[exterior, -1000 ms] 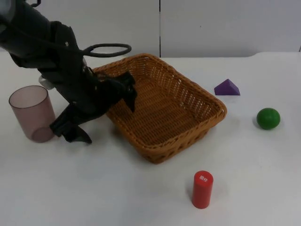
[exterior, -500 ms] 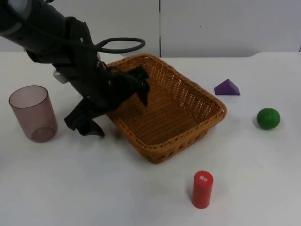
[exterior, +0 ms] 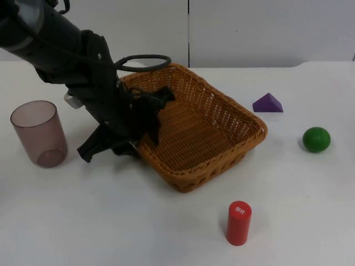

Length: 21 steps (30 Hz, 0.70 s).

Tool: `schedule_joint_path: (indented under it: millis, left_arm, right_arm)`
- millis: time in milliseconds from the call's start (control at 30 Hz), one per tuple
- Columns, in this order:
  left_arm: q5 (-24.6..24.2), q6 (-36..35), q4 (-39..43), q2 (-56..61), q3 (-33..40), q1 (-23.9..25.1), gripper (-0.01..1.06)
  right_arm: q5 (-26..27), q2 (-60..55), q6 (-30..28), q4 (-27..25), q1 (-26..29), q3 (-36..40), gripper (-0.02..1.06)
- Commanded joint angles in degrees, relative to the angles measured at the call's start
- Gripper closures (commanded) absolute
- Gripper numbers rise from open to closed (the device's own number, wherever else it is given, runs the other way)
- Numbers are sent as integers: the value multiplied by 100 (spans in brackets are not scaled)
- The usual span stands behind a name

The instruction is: Pick up the basket with the left hand and place the triangular block into the basket with the right hand.

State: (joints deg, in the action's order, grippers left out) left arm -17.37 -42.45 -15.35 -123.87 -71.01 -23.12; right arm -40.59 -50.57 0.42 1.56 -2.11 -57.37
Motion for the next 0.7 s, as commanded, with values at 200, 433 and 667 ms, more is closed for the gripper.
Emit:
schedule_joint_path:
  millis: [200, 433, 667]
  left_arm:
    - [-250, 85, -1122, -1, -24, -25, 105]
    - [-876, 797, -1143, 70, -24, -25, 105]
    - [-1085, 1401, -1129, 524, -24, -34, 105]
  right_arm:
    - [108, 15, -4, 174, 19, -41, -1]
    - [108, 15, -4, 174, 19, -41, -1]
    - [151, 15, 21, 158, 19, -41, -1]
